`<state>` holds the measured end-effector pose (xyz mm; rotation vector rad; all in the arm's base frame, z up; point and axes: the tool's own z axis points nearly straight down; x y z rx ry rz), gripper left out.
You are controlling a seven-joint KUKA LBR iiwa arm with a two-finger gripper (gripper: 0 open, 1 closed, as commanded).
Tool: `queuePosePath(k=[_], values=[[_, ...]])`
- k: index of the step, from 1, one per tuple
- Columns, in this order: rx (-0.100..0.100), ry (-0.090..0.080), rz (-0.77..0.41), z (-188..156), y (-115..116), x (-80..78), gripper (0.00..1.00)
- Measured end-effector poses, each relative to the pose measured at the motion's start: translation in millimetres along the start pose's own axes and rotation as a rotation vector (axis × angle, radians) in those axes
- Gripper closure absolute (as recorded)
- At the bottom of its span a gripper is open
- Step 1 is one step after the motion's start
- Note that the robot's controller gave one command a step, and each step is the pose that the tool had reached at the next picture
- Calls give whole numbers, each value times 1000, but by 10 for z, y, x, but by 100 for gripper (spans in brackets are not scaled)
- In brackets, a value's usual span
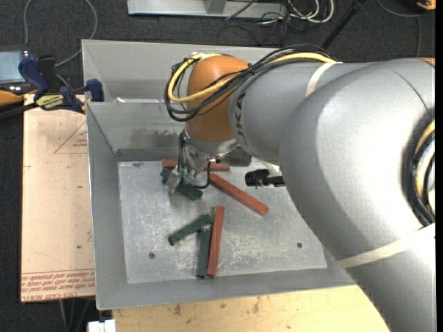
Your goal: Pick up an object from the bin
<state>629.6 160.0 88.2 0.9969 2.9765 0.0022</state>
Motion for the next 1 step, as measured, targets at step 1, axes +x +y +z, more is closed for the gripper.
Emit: queuePosePath(k=[1], values=[[-6,-4,-3,-782,19,-15,100]])
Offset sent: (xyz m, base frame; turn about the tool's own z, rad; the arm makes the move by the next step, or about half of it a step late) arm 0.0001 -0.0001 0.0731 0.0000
